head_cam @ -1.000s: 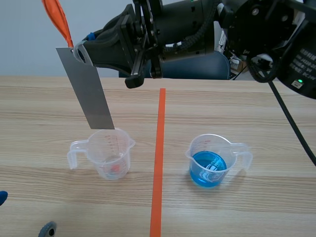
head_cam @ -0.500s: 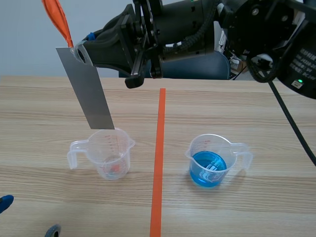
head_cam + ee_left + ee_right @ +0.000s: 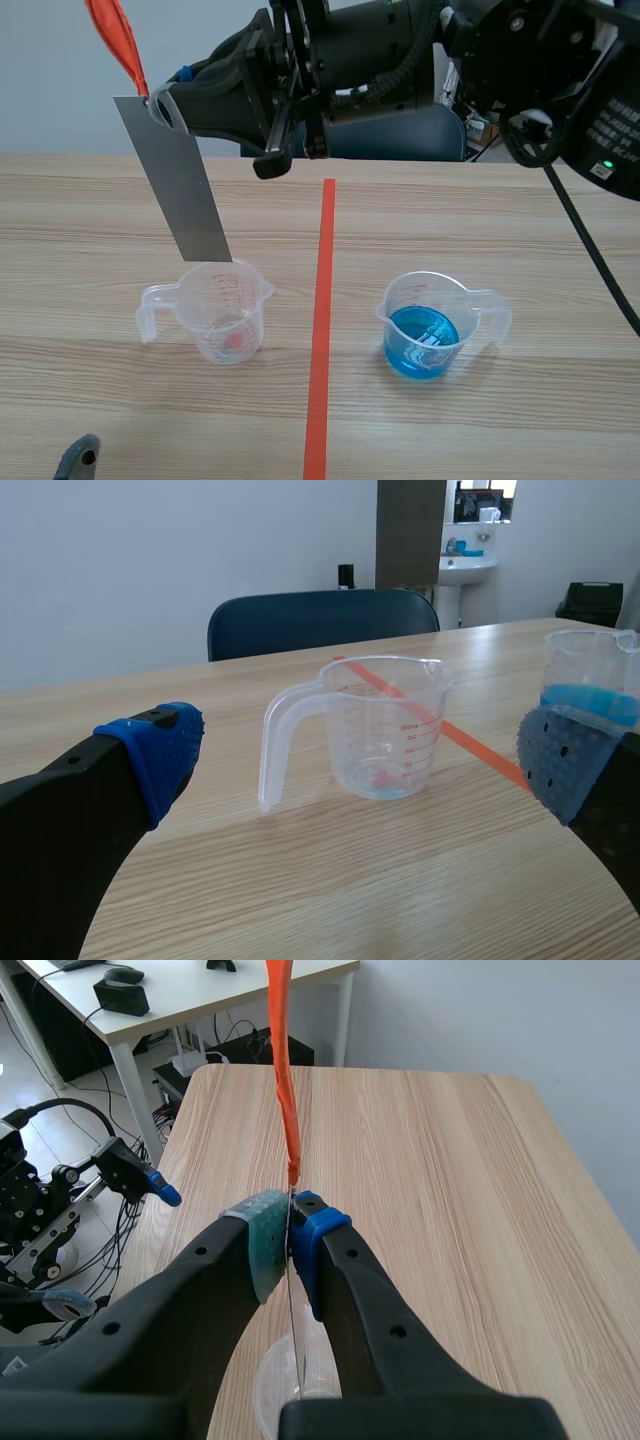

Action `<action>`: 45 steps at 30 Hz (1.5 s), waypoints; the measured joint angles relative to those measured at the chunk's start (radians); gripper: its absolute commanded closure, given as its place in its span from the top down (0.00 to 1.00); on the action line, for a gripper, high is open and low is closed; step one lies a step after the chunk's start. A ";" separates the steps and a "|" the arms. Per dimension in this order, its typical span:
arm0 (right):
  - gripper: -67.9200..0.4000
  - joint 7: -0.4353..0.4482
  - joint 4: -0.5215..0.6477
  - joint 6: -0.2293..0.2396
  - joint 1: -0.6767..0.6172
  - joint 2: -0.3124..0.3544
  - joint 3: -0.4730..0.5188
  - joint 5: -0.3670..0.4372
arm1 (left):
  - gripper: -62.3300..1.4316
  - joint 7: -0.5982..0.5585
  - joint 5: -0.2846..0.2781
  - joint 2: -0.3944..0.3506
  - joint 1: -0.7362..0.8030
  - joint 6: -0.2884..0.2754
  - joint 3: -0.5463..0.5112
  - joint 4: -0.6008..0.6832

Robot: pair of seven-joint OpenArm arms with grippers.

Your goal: Do the redox reaction experiment. put the plate into the left beaker

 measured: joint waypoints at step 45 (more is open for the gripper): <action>0.03 0.083 -0.085 -0.034 -0.072 -0.051 0.000 -0.214 | 1.00 0.053 0.002 0.000 0.000 0.000 0.002 0.000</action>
